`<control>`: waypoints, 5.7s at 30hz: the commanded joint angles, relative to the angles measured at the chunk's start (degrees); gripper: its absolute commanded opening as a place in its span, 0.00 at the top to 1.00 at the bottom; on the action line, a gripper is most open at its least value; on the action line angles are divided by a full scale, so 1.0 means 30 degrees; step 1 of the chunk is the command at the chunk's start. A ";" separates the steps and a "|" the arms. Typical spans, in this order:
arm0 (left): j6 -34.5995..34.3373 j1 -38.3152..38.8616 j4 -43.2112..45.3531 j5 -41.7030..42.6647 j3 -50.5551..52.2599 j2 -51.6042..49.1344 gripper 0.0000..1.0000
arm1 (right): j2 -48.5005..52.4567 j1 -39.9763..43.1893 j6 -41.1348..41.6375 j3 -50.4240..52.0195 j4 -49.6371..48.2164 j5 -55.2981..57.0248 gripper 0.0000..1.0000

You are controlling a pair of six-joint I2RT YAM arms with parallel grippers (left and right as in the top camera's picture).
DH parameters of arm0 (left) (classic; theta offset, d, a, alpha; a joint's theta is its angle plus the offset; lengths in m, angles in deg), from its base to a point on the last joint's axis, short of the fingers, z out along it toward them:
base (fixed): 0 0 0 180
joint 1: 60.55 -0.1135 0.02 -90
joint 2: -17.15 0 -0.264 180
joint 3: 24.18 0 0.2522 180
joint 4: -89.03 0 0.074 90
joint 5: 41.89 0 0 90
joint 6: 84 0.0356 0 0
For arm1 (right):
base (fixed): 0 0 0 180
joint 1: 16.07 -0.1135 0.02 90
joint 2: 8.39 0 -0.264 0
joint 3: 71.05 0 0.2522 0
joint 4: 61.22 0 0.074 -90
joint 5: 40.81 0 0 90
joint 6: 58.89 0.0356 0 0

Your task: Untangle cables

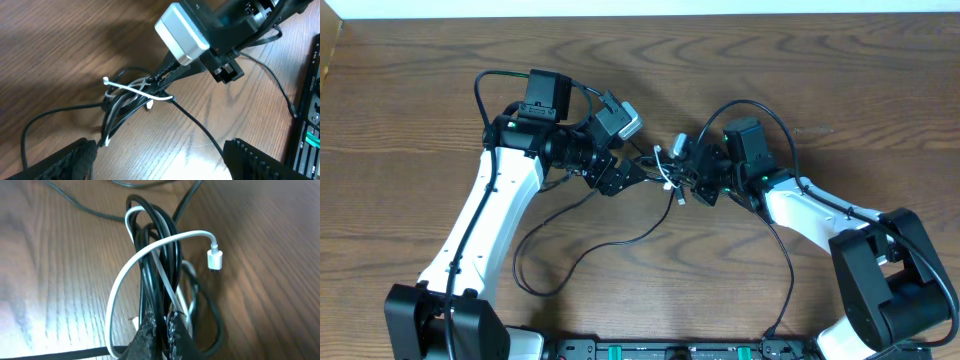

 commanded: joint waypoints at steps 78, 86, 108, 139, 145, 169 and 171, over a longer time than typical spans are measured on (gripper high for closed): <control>0.4991 0.1173 0.0750 0.1639 -0.0029 -0.0342 0.93 | -0.0109 0.4568 2.0072 -0.0073 -1.8185 -1.8236 0.99; 0.4983 0.1173 -0.0044 0.1639 0.0036 -0.0350 0.93 | -0.0109 0.4481 2.6826 -0.0073 -2.7554 -1.7012 0.99; 0.4255 0.1151 -0.0138 -0.2579 0.2499 -0.0350 0.93 | -0.0306 0.6003 2.8370 -0.0095 -2.8101 -1.4491 0.99; 0.0146 0.1151 0.4969 0.5996 0.2492 -0.0342 0.92 | -0.0299 0.3599 1.7435 -0.0051 -1.2058 -1.5300 0.01; -0.1297 0.0619 0.6608 0.5850 0.2419 -0.0204 0.92 | -0.0299 0.3249 1.4870 -0.0051 -0.6921 -1.3420 0.01; -0.6346 -0.2076 1.0907 0.5923 0.2419 0.4116 0.93 | -0.0299 0.1712 1.0571 -0.0051 0.0714 -0.7526 0.02; -0.6419 -0.2106 1.0885 0.5923 0.2419 0.4299 0.92 | -0.0299 0.1719 1.0579 -0.0058 0.0532 -0.7526 0.03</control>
